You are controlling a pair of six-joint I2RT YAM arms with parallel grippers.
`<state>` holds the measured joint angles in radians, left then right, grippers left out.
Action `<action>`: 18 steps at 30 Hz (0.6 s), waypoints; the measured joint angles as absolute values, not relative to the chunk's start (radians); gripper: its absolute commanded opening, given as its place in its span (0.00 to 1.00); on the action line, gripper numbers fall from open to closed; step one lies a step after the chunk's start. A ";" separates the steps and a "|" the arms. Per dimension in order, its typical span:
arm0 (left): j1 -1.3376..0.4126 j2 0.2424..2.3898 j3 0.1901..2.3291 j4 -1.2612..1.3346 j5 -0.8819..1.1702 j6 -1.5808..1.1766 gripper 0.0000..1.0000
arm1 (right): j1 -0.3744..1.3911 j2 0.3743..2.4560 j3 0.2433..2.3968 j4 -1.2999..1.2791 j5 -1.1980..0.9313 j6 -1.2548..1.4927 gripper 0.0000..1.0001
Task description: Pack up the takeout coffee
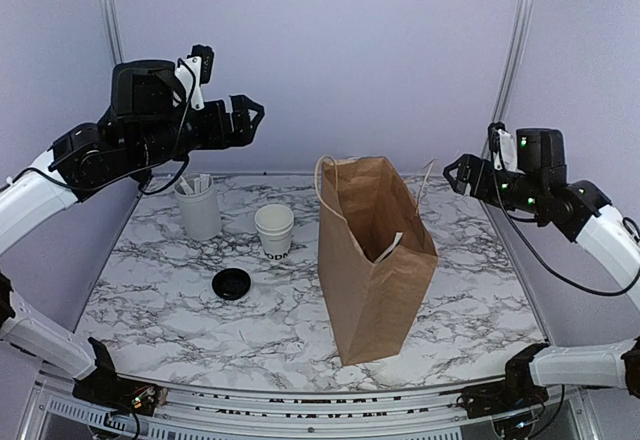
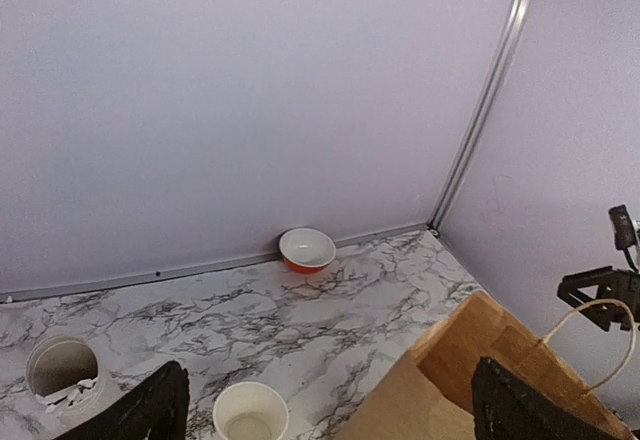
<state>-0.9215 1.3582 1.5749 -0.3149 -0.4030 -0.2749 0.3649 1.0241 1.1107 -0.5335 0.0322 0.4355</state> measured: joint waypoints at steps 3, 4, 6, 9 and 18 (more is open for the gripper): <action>-0.849 1.278 1.450 -0.309 -0.413 -0.329 0.99 | 0.365 1.002 1.056 -0.486 0.072 0.427 0.95; -0.832 1.250 1.406 -0.310 -0.416 -0.345 0.99 | 0.365 0.993 1.031 -0.462 0.085 0.420 0.98; -0.797 1.196 1.322 -0.309 -0.420 -0.379 0.99 | 0.365 0.975 0.981 -0.419 0.107 0.414 1.00; -0.737 1.103 1.169 -0.304 -0.424 -0.428 0.99 | 0.364 0.938 0.870 -0.312 0.146 0.409 1.00; -0.543 0.950 0.847 -0.308 -0.397 -0.538 0.99 | 0.363 0.859 0.440 0.128 0.340 0.274 1.00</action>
<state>-0.5426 0.9504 0.8467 -0.3077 -0.3965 -0.5377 0.3630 0.8593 0.4404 0.1276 0.3401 0.2741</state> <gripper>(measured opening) 0.992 0.997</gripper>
